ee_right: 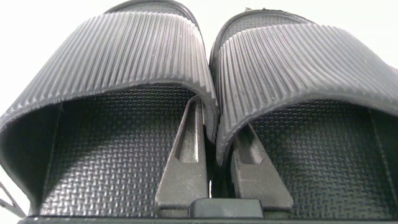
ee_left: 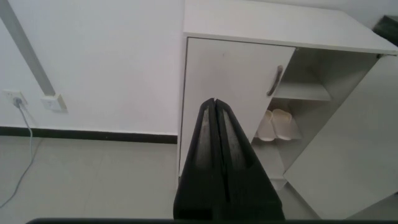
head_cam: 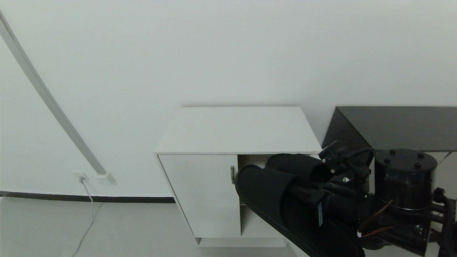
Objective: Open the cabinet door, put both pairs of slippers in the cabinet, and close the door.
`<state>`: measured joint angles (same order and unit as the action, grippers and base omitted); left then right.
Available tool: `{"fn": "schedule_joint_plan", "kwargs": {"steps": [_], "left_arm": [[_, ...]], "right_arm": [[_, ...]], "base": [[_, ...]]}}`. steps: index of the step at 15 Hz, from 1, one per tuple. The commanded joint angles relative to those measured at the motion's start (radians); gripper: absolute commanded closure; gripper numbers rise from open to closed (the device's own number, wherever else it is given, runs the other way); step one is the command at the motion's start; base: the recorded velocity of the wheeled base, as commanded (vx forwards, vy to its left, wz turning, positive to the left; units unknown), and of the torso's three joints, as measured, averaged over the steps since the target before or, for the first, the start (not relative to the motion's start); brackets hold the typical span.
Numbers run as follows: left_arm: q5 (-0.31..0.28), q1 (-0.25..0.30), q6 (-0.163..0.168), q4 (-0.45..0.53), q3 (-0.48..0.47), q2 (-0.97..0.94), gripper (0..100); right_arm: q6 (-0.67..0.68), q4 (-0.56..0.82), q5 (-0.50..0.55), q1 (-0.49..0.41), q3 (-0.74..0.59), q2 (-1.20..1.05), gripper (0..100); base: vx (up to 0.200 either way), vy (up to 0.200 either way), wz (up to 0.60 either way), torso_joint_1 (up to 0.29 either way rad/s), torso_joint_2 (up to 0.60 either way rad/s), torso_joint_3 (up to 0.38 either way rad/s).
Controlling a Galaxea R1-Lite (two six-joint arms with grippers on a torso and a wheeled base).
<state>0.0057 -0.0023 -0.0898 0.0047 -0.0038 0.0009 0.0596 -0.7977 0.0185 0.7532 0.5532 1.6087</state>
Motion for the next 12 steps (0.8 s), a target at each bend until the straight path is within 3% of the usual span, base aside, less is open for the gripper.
{"fn": "schedule_joint_plan", "kwargs": {"steps": [1, 12], "left_arm": [[0.000, 0.001, -0.001, 0.000, -0.001, 0.001, 100], [0.000, 0.001, -0.001, -0.002, -0.001, 0.001, 100]], "right_arm": [[-0.001, 0.002, 0.000, 0.003, -0.007, 0.000, 100], [0.000, -0.063, 0.001, 0.017, -0.030, 0.002, 100]], "base": [[0.000, 0.000, 0.00, 0.000, 0.00, 0.000], [0.000, 0.000, 0.00, 0.000, 0.00, 0.000]]}}
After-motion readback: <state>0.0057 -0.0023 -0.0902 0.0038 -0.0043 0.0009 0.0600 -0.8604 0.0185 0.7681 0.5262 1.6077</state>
